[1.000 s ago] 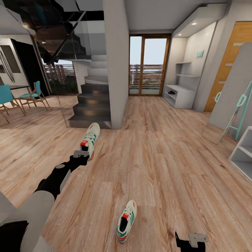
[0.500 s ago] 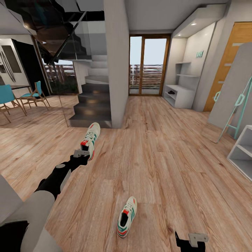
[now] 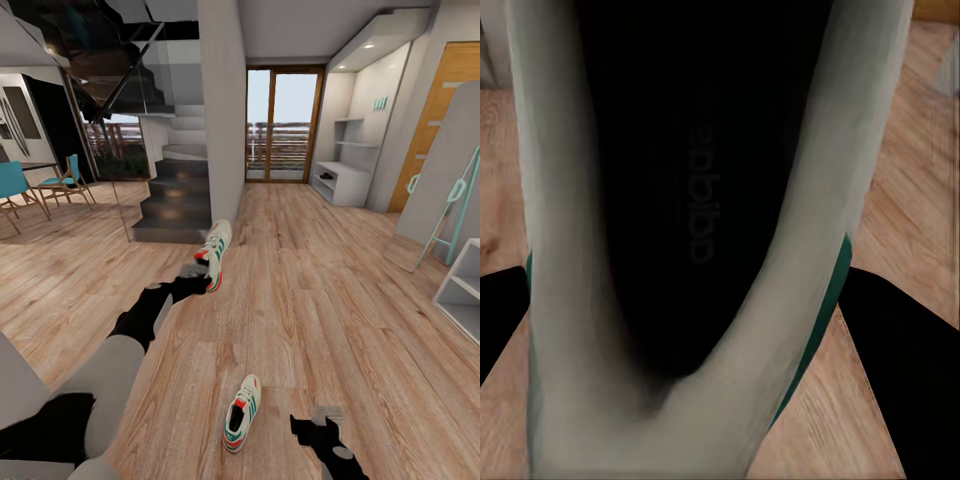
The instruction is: Pick up the two gym shoes and the two sandals from the corridor floor and place them onto the hallstand (shoe rack) in the corridor, making sure they are on the rack and not on the floor. Arrange them so the two gym shoes are next to each other and the two sandals are next to each other.
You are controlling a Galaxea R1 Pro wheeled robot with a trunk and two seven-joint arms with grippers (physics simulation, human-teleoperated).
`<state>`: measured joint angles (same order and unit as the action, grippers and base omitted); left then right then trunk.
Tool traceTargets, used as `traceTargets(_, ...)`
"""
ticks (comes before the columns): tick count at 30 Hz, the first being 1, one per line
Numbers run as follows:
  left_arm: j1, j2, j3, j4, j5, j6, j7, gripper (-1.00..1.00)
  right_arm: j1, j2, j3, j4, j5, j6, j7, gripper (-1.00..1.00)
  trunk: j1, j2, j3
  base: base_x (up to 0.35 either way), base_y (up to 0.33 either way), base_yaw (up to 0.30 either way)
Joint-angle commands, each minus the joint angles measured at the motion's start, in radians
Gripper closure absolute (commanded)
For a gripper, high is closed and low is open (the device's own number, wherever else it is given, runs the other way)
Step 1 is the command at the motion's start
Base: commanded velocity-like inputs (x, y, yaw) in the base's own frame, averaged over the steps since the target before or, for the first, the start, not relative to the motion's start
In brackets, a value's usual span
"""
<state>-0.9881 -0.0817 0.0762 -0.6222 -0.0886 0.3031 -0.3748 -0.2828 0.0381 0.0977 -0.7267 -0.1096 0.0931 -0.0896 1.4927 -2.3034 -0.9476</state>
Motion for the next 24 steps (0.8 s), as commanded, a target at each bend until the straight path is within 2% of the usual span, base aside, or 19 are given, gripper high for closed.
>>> traceTargets(1, -0.009, -0.010, 0.008, -0.002, -0.011, 0.023, -0.011, 1.00, -0.017, 0.023, 0.005, -0.038, -0.010, 0.082, -0.009, -1.00, 0.000, 0.000, -0.001, 0.000, 0.000, 0.000)
traceTargets(3, -0.019, -0.019, 0.008, -0.003, -0.012, 0.042, -0.019, 1.00, -0.033, 0.049, 0.005, -0.064, -0.010, 0.145, -0.010, -1.00, 0.000, 0.000, -0.001, 0.000, 0.000, 0.000)
traceTargets(4, -0.027, -0.024, 0.008, -0.003, -0.012, 0.060, -0.036, 1.00, -0.049, 0.076, 0.005, -0.082, -0.009, 0.194, -0.011, -1.00, 0.000, 0.000, -0.001, 0.000, 0.000, 0.000)
traceTargets(8, -0.039, -0.031, 0.007, -0.003, -0.014, 0.087, -0.105, 1.00, -0.080, 0.135, 0.005, -0.101, -0.009, 0.259, -0.035, -1.00, 0.000, 0.000, -0.001, 0.000, 0.000, 0.000)
traceTargets(9, -0.042, -0.032, 0.007, -0.003, -0.015, 0.093, -0.132, 1.00, -0.087, 0.136, 0.005, -0.102, -0.009, 0.270, -0.060, -1.00, 0.000, 0.000, -0.001, 0.000, 0.000, 0.000)
traceTargets(14, -0.048, -0.031, 0.007, -0.004, -0.018, 0.112, -0.183, 1.00, -0.096, 0.136, 0.005, -0.097, -0.013, 0.280, -0.151, -1.00, 0.000, 0.000, -0.001, 0.000, 0.000, 0.000)
traceTargets(17, -0.046, -0.029, 0.007, -0.004, -0.019, 0.121, -0.195, 1.00, -0.098, 0.136, 0.005, -0.089, -0.015, 0.278, -0.180, -1.00, 0.000, 0.000, -0.001, 0.000, 0.000, 0.000)
traceTargets(24, -0.038, -0.027, 0.005, -0.007, -0.020, 0.125, -0.202, 1.00, -0.099, 0.136, 0.006, -0.068, -0.016, 0.246, -0.197, -1.00, 0.000, 0.000, -0.001, 0.000, 0.000, 0.000)
